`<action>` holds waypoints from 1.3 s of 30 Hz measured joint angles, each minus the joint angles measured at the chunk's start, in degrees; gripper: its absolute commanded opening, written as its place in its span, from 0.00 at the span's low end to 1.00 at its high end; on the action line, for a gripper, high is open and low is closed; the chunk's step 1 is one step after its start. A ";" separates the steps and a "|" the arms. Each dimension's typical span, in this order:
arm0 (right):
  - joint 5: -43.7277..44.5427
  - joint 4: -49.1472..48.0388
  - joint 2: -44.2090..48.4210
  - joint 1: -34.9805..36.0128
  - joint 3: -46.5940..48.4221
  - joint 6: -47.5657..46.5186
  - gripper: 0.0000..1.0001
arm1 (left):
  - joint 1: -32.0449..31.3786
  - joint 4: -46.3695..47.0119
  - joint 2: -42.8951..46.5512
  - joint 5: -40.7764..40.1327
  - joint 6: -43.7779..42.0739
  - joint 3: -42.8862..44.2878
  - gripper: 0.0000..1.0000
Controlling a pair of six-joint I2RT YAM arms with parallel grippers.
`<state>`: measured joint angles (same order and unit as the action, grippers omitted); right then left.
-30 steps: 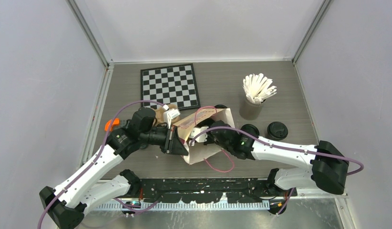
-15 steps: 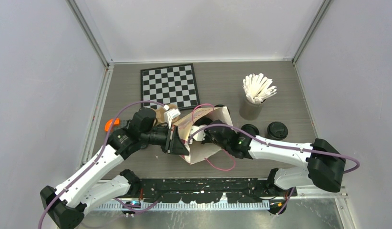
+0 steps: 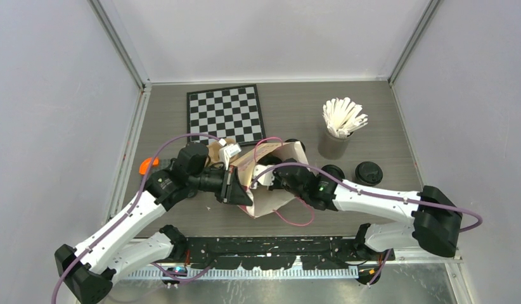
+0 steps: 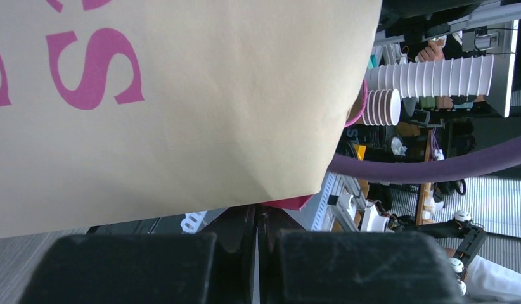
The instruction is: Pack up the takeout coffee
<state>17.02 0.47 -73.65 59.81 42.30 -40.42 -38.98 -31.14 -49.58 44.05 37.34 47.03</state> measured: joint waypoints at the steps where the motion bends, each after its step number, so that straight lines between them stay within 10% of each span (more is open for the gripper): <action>1: 0.04 1.33 0.81 0.00 0.28 0.35 0.17 | 0.00 0.09 -0.15 0.13 0.02 0.00 0.01; 28: -14.56 48.37 22.58 -0.04 28.39 28.15 0.50 | 0.00 8.90 0.76 2.71 12.46 0.72 0.01; 39: 1.64 56.22 21.75 -0.04 41.46 51.67 0.66 | 0.00 10.32 0.50 3.56 14.86 0.72 0.05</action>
<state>18.65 56.69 -51.90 59.77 83.77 11.25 -38.98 -20.82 -49.08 47.62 52.21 47.75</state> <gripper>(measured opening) 0.658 0.015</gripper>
